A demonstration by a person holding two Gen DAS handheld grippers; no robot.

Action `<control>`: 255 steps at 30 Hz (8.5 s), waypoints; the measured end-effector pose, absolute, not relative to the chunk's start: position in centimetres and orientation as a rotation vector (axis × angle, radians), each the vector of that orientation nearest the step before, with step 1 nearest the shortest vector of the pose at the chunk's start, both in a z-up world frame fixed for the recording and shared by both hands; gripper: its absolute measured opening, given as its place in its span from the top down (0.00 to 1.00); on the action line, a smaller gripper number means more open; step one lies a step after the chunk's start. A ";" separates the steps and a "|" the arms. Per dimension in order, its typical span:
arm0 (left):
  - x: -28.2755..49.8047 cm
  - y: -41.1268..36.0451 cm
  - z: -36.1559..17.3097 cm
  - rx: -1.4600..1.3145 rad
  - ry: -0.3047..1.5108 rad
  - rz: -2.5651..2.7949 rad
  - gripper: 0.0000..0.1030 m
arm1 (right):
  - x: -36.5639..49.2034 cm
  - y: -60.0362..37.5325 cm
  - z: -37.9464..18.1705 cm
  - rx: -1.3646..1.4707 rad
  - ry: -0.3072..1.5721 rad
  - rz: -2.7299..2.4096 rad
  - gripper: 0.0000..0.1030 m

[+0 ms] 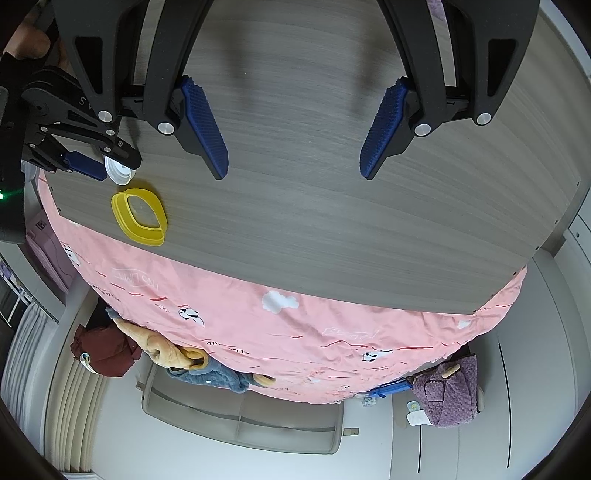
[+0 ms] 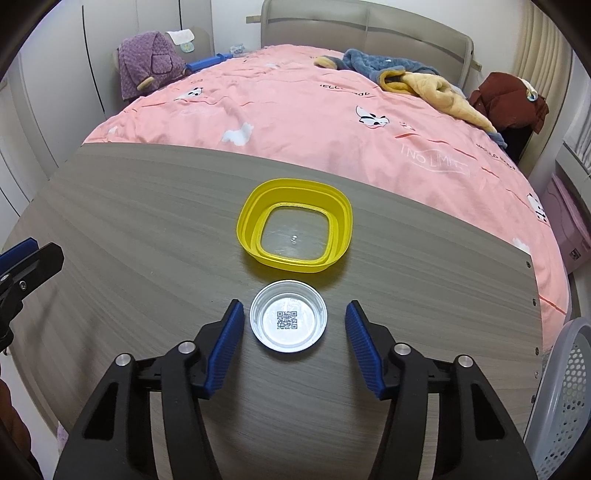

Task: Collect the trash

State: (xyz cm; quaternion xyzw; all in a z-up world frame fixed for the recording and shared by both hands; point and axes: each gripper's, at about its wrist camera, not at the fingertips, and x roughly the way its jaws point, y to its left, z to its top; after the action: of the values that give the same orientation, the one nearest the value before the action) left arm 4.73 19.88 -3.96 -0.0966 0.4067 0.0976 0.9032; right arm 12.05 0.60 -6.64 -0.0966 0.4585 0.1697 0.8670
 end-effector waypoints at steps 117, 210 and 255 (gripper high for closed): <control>7.4 -7.2 2.6 0.056 0.795 -0.302 0.32 | 3.3 -26.0 0.1 0.146 0.798 -0.014 0.61; 6.8 -20.0 -0.3 0.207 0.866 -0.395 0.22 | -0.2 -38.8 -3.0 0.256 0.796 -0.197 0.28; 6.4 -19.9 0.4 0.216 0.856 -0.352 0.21 | -0.4 -38.4 -2.2 0.256 0.789 -0.196 0.28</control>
State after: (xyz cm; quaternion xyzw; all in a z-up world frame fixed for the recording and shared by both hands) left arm 6.42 -19.89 0.36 0.1040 0.4120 -0.1695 0.8892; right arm -0.36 -38.38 -2.23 0.1239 0.3827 -0.0953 0.9105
